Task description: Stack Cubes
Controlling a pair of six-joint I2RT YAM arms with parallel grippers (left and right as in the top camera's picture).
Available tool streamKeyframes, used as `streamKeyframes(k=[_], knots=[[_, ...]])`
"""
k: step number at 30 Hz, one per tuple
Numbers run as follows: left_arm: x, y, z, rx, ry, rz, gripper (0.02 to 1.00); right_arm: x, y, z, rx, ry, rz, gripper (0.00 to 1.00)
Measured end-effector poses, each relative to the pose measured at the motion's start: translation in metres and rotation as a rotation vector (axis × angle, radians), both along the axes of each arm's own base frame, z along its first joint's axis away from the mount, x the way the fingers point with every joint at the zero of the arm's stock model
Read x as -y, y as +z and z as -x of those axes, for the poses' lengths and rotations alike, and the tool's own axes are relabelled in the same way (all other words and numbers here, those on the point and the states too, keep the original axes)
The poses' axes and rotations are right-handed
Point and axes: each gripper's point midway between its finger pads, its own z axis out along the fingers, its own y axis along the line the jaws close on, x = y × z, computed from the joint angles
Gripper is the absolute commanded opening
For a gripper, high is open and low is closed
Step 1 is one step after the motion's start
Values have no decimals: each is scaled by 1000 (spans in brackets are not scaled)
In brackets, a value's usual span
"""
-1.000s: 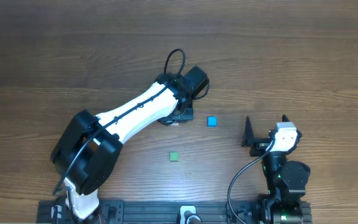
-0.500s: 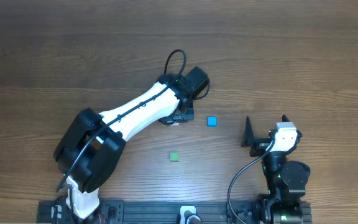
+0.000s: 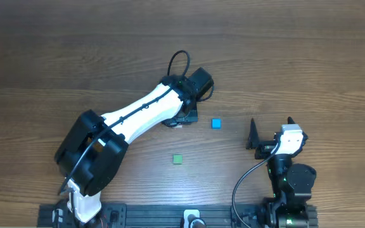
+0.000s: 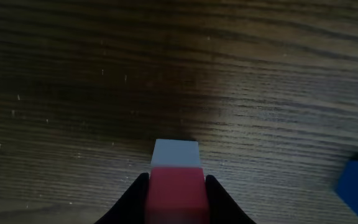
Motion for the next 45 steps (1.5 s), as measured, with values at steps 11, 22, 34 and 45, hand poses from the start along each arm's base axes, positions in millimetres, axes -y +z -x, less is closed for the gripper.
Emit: streamKeyframes(k=[11, 22, 34, 45], knots=[[0, 0, 0, 1, 0, -1, 318, 0, 0, 0, 0, 0, 0, 993], [-1, 0, -1, 7, 8, -6, 722, 0, 0, 0, 0, 0, 0, 991], [2, 27, -48, 124, 36, 38, 783, 0, 0, 0, 0, 0, 0, 993], [-8, 18, -123, 170, 39, 52, 726, 0, 0, 0, 0, 0, 0, 993]])
